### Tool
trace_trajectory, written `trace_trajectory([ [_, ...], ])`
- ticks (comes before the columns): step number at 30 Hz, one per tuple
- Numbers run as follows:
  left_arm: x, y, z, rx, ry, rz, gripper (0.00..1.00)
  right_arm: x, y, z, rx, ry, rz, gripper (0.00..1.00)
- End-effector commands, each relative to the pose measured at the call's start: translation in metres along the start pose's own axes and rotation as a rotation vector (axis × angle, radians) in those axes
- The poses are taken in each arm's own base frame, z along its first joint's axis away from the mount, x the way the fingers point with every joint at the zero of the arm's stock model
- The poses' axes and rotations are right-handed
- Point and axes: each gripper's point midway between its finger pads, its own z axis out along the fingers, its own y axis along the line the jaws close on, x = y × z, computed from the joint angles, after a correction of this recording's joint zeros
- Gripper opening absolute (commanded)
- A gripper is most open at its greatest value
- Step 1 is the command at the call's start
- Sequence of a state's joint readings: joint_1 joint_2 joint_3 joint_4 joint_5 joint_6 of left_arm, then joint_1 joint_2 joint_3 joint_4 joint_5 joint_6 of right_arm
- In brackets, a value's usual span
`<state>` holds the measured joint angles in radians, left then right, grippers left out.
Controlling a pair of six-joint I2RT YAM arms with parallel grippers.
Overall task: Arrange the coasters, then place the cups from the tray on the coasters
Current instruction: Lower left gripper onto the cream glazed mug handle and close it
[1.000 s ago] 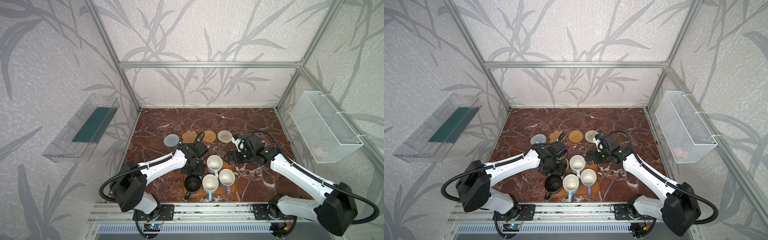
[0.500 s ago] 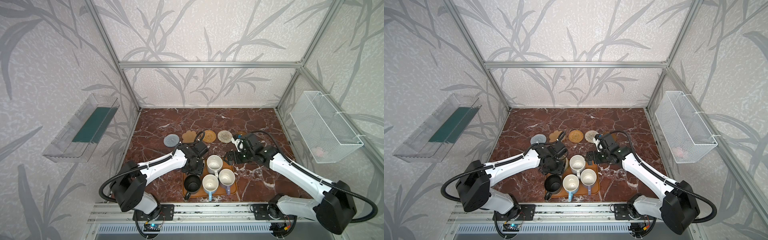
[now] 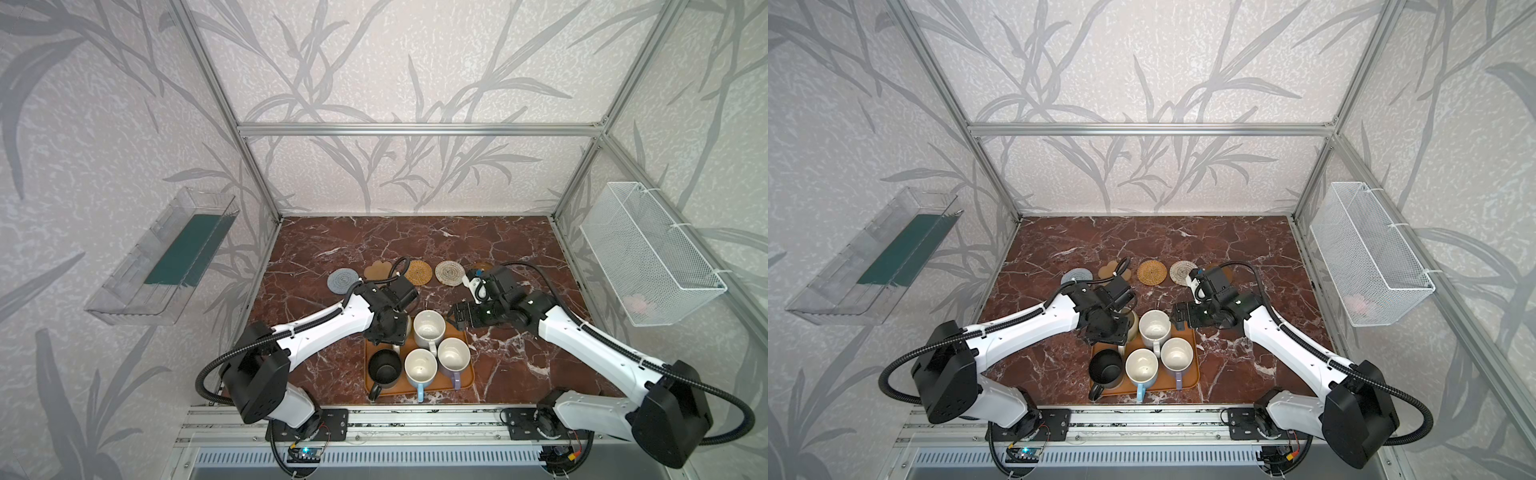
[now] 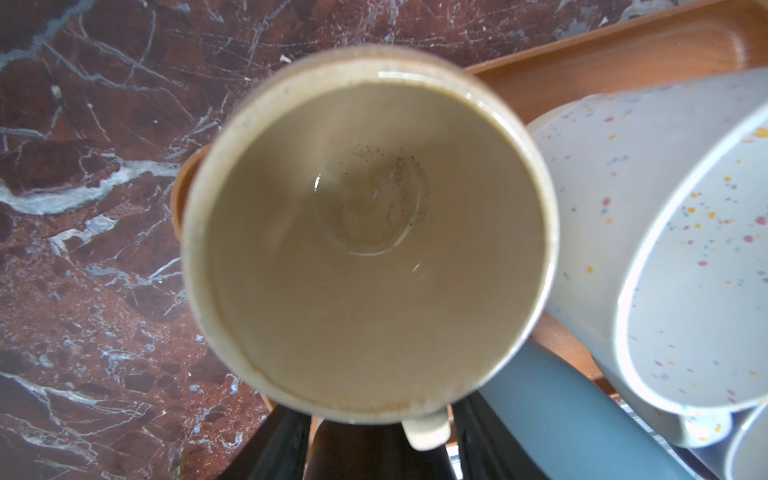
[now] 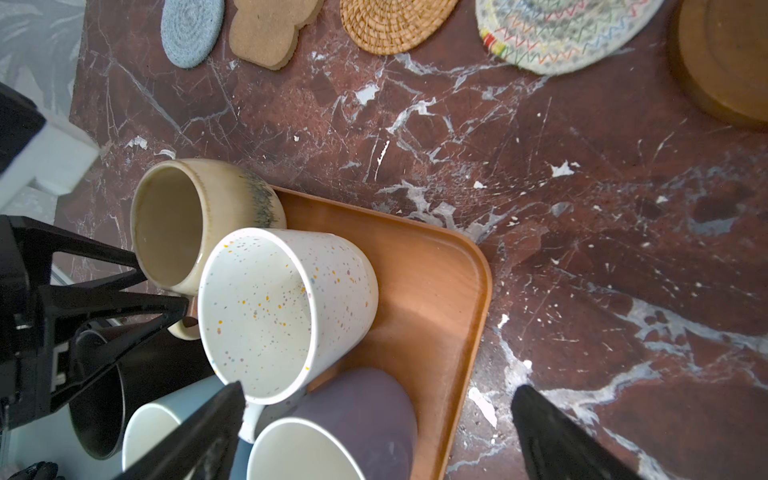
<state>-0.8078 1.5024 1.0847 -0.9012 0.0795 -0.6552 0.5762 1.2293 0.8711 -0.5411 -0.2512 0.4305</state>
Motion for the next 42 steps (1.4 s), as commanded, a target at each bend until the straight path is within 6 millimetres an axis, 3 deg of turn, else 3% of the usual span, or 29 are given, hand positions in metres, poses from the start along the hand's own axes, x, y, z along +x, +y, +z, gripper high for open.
trace_trajectory([
  [1,-0.003,-0.004,-0.009,-0.014,-0.002,-0.014,0.56,0.001,-0.001,-0.001,0.004,-0.015,-0.004,1.00],
  [6,-0.005,-0.008,-0.013,-0.018,-0.019,-0.037,0.54,0.003,-0.003,-0.001,0.010,-0.015,-0.003,1.00],
  [14,0.005,-0.014,-0.002,-0.022,-0.004,-0.059,0.50,0.001,0.000,-0.001,-0.006,-0.024,0.005,1.00],
  [42,-0.001,-0.014,0.026,-0.055,-0.065,-0.133,0.31,-0.003,0.004,-0.004,-0.018,-0.035,-0.007,1.00],
])
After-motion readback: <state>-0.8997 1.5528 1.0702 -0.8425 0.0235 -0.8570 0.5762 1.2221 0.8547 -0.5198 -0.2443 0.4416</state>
